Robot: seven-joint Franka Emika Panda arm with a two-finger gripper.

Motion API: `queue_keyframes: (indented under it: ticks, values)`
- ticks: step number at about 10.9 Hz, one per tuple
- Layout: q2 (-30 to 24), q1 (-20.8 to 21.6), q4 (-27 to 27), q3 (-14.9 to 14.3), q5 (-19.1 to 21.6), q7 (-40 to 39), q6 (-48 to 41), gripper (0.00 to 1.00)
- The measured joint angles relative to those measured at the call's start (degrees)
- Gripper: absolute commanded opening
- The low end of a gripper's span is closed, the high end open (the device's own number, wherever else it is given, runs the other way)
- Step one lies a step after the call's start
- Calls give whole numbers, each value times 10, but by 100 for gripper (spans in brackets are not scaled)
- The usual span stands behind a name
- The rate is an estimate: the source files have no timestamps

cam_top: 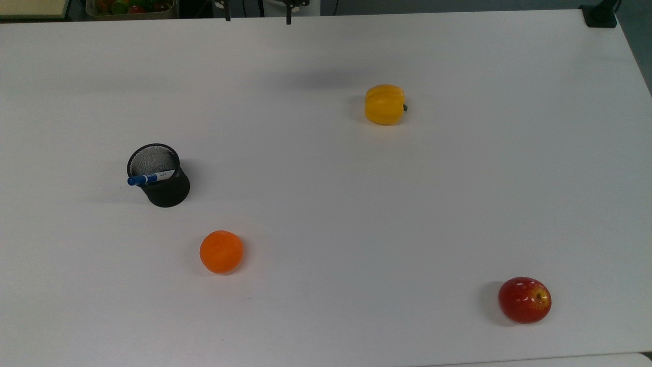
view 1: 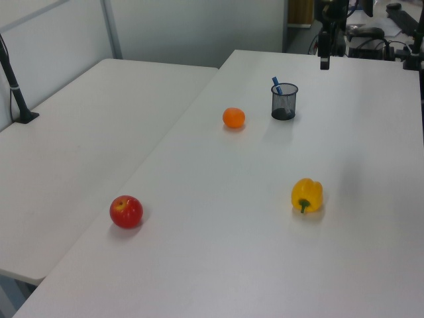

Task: Take marker pen
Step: 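Move the open gripper over the black mesh pen cup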

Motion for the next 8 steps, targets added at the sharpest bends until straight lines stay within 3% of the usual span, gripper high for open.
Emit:
queue_keyframes:
  ticks: [8]
  values:
    - [8,0,-1,0,0,0,0,100]
